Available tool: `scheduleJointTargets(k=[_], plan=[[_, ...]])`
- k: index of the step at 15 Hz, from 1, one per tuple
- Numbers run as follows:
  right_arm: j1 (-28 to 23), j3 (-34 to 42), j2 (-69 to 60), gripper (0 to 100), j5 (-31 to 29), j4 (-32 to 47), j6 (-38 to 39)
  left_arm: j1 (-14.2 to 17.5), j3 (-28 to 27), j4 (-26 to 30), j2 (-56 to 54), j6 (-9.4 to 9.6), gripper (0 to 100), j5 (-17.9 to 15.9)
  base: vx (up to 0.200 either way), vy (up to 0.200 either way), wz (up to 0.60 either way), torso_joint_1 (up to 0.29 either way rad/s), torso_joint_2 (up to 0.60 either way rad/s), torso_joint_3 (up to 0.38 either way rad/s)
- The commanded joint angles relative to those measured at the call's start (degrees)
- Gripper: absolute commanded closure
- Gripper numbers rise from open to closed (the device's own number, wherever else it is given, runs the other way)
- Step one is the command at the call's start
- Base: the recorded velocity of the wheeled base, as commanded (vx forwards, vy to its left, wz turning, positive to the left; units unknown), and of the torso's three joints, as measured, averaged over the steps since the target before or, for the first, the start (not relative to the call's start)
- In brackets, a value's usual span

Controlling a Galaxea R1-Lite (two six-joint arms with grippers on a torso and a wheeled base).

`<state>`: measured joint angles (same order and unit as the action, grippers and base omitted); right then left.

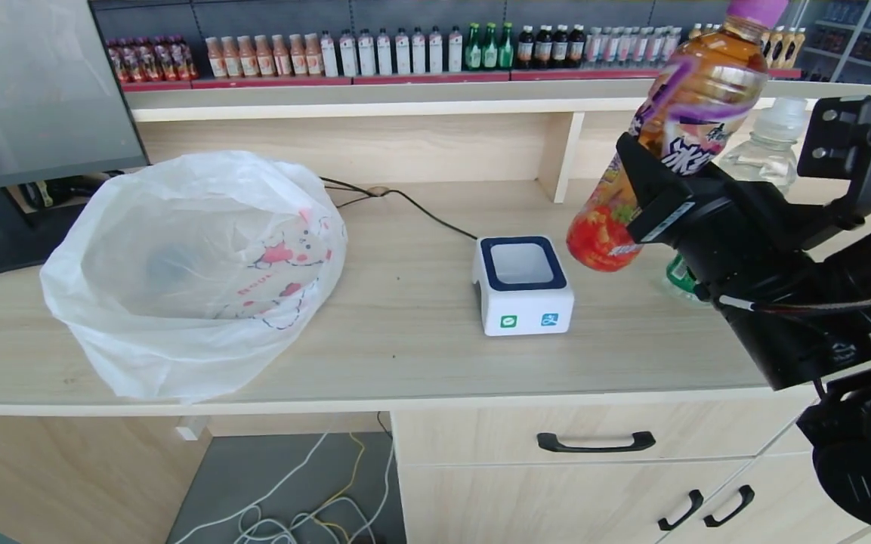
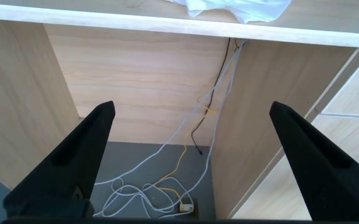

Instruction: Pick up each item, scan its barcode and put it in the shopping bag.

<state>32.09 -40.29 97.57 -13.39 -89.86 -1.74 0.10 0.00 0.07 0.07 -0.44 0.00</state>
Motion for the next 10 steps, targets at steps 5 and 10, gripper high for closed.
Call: scheduleJointTargets(k=[5,10], plan=[[0.43,1.00,-0.19,100,-0.15,-0.14,0.07,-0.01,0.00,0.01,0.01,0.18,0,0.00,0.000,0.120,0.00,0.004,0.00,0.001],[0.43,-0.40,0.34,100,-1.73,-0.14,1.22,-0.01,0.00,0.01,0.01,0.18,0,0.00,0.000,0.000,0.00,0.000,0.00,0.000]])
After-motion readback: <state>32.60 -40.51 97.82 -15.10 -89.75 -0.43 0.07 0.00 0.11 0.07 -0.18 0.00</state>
